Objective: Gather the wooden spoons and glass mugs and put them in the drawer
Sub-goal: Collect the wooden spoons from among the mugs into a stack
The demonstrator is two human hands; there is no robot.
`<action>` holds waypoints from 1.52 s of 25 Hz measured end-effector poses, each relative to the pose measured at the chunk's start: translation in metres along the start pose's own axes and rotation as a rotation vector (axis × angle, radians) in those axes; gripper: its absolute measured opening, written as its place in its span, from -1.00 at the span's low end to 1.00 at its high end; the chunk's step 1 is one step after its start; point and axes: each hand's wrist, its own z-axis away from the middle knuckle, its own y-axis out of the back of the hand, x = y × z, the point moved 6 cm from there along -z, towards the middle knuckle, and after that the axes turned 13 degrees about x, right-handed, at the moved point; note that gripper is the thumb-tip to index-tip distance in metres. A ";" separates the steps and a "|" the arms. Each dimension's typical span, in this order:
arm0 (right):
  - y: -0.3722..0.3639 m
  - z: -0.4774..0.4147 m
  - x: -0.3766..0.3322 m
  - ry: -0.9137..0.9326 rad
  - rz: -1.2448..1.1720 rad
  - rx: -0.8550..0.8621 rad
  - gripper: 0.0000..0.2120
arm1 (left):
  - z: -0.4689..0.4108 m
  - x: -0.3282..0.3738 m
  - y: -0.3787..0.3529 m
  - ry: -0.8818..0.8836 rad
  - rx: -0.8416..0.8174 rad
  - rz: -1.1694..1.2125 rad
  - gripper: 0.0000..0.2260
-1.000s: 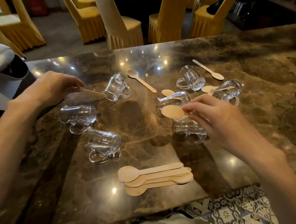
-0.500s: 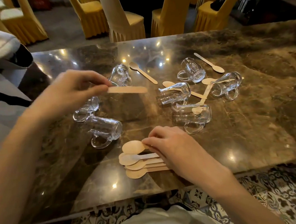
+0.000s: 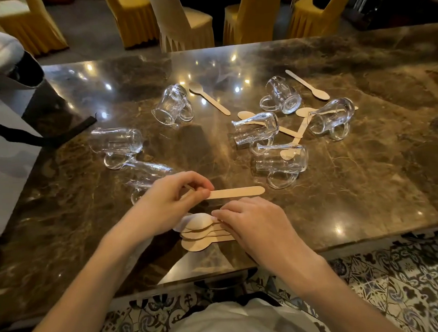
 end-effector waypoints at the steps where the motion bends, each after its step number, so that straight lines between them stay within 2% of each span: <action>1: 0.002 0.002 0.000 0.002 -0.011 0.018 -0.74 | 0.001 -0.002 -0.004 0.015 -0.001 -0.012 -0.92; 7: 0.019 0.011 0.004 0.021 -0.036 0.090 -0.75 | 0.000 -0.004 -0.020 0.040 -0.023 -0.094 -0.93; 13: 0.028 0.012 0.010 -0.002 -0.062 0.124 -0.83 | -0.004 0.001 -0.031 -0.165 -0.036 -0.346 -0.91; 19: 0.050 0.004 0.040 -0.091 -0.124 0.184 -0.87 | -0.007 -0.001 -0.033 -0.194 -0.075 -0.410 -0.89; 23: 0.080 -0.017 0.088 -0.210 -0.113 0.294 -0.80 | -0.019 0.013 -0.027 -0.207 -0.139 -0.422 -0.84; 27: 0.099 -0.044 0.138 -0.321 -0.081 0.357 -0.81 | -0.062 0.040 0.004 -0.339 0.034 -0.429 -0.83; 32: 0.106 -0.085 0.200 -0.482 0.022 0.321 -0.82 | -0.137 0.056 0.031 -0.429 0.224 -0.550 -0.79; 38: 0.099 -0.121 0.256 -0.572 0.072 0.288 -0.79 | -0.200 0.043 0.016 -0.439 0.199 -0.768 -0.72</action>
